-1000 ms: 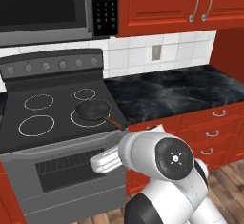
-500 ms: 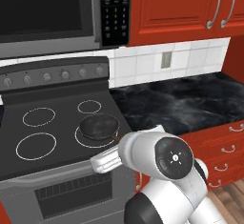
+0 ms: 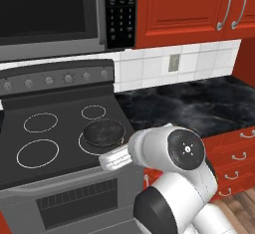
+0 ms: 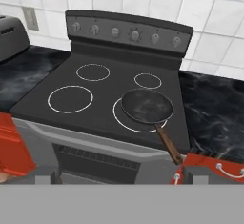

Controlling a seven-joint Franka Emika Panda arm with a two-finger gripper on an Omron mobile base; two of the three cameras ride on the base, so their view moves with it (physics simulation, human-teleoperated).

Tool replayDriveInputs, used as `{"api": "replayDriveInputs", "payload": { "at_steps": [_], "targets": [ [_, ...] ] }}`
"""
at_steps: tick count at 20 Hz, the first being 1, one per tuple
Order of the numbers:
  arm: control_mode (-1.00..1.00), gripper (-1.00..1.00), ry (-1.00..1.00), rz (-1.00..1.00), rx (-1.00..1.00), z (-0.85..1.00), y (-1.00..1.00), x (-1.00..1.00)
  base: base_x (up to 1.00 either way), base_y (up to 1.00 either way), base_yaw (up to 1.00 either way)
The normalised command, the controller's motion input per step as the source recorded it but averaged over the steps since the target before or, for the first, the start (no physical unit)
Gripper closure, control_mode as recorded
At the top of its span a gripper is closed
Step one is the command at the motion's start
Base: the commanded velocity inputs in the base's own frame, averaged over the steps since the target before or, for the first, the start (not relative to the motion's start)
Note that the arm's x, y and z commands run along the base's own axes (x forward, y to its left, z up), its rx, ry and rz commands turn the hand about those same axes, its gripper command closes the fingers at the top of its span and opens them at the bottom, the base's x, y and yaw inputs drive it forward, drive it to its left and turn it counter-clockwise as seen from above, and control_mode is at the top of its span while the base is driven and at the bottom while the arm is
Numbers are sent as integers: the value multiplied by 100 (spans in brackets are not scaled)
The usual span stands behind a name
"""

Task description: Move the pot and pan from the stove into the sink.

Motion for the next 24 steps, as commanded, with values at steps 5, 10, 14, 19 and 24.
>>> {"api": "replayDriveInputs", "payload": {
  "at_steps": [5, 10, 14, 19, 24],
  "targets": [
    [-100, -100, 7, 9, 11, 0, -52, 55, 0, 0, 0],
    [-100, -100, 8, 11, 10, 0, -51, 41, 0, 0, 0],
    [-100, -100, 3, 10, 2, -1, -29, 11, 0, 0, 0],
    [-100, -100, 3, 2, 0, 0, -2, 1, 0, 0, 0],
    [-100, -100, 18, 0, -6, -3, 7, 22, 0, 0, 0]
  ]
}}
